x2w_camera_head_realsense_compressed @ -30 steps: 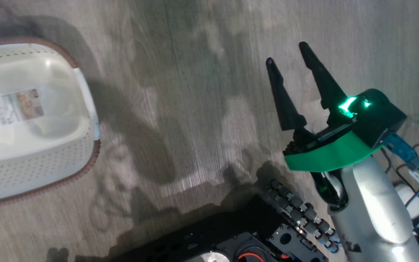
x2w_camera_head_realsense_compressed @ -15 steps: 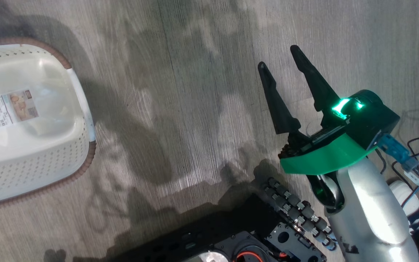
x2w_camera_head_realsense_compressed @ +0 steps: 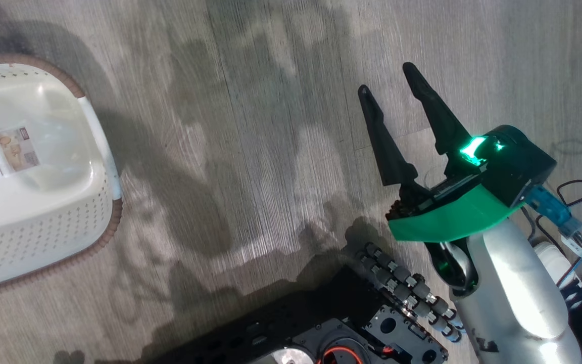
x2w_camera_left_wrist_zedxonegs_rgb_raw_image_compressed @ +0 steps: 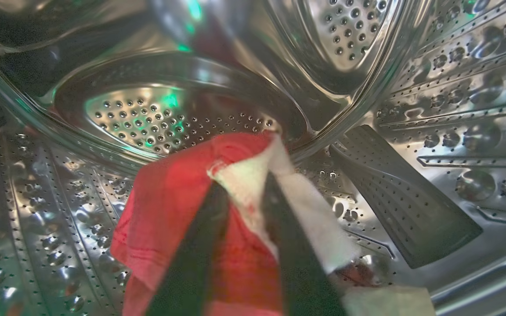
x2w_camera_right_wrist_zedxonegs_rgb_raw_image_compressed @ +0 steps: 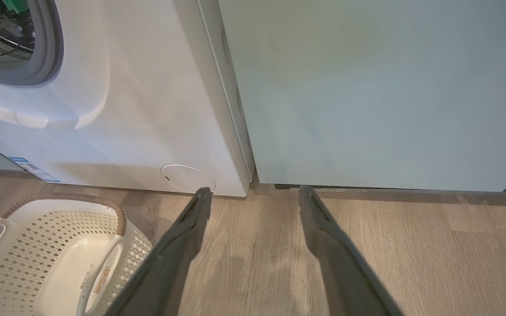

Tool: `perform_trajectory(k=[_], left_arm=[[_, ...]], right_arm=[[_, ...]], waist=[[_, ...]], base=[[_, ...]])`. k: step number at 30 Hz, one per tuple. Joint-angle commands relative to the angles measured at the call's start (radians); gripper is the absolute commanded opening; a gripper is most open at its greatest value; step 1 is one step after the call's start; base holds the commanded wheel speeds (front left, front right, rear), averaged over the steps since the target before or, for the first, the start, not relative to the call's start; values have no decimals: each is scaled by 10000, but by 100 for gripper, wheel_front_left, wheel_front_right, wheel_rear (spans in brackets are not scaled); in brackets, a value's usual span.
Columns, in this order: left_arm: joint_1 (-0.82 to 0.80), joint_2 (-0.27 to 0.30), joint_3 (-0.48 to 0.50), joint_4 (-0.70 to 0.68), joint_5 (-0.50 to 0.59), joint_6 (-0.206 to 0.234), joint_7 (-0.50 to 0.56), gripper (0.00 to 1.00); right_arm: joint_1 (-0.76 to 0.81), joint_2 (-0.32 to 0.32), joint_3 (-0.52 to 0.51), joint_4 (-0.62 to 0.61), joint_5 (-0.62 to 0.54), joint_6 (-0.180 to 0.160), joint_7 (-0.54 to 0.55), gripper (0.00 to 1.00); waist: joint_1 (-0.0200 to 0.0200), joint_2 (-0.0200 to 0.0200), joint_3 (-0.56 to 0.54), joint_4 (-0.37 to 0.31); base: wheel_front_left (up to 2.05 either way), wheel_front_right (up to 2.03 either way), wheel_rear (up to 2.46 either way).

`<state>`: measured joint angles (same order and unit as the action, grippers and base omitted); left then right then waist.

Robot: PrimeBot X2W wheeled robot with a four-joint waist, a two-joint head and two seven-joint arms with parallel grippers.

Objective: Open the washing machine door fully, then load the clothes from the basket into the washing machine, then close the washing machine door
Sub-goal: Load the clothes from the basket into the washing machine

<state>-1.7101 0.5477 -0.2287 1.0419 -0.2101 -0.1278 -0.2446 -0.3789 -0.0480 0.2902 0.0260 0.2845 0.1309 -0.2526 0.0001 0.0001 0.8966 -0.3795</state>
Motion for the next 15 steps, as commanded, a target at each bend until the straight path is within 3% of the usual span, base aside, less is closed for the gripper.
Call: perform_trajectory(k=[1, 15], left_arm=[[-293, 436, 4, -258, -6, 101, -80, 100], [905, -216, 232, -583, -437, 120, -169, 100]], right_arm=[[237, -22, 139, -207, 101, -2, -92, 100], [144, -22, -397, -117, -237, -2, -92, 100]], waist=[[-1, -1, -7, 1], [-1, -1, -993, 545]], base=[[0, 0, 0], [0, 0, 0]])
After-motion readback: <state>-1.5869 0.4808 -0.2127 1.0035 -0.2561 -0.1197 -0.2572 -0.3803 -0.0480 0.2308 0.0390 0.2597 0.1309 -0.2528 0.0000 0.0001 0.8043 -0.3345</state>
